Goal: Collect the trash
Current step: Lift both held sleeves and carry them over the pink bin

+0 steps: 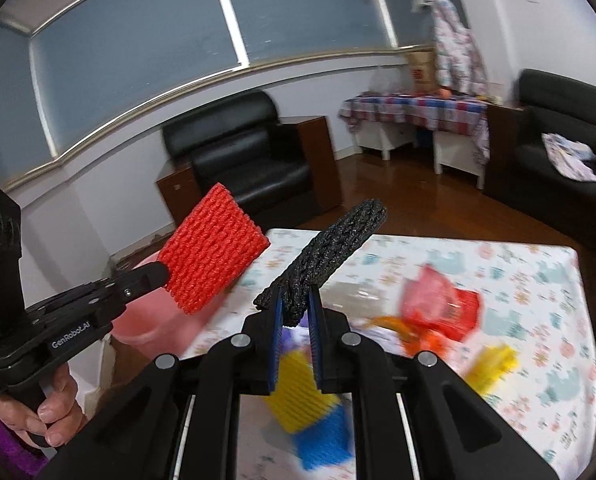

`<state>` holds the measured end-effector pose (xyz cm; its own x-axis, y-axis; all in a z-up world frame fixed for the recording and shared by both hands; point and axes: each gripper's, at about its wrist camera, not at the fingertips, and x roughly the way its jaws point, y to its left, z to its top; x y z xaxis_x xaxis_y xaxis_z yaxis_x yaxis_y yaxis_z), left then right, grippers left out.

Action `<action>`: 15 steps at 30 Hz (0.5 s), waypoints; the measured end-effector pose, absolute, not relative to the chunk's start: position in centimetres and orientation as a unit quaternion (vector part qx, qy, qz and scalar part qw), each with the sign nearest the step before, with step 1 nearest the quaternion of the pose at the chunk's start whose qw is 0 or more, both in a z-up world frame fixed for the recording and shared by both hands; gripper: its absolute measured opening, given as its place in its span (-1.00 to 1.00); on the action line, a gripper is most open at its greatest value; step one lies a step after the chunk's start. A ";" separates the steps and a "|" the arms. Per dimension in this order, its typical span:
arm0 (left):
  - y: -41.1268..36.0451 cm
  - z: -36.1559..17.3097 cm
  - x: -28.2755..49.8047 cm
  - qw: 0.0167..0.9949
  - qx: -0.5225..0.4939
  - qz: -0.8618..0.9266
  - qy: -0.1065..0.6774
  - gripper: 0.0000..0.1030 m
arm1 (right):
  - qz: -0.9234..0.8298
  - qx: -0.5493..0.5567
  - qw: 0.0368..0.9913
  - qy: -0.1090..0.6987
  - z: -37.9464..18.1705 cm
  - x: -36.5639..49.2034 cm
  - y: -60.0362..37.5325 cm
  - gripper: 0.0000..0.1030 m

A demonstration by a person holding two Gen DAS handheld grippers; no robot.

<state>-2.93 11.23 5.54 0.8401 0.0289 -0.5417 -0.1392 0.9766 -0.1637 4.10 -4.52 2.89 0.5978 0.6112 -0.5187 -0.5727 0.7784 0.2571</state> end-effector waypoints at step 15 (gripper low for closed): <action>20.2 4.4 -6.7 0.933 -0.120 0.188 0.284 -0.82 | 0.434 -0.025 0.847 0.305 2.9 3.8 8.5 -0.77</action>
<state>-6.66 20.16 4.37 0.7684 0.2823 -0.5743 -0.4183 0.9007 -0.1169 3.75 8.48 2.89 0.4377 0.7206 -0.5377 -0.7508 0.6220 0.2224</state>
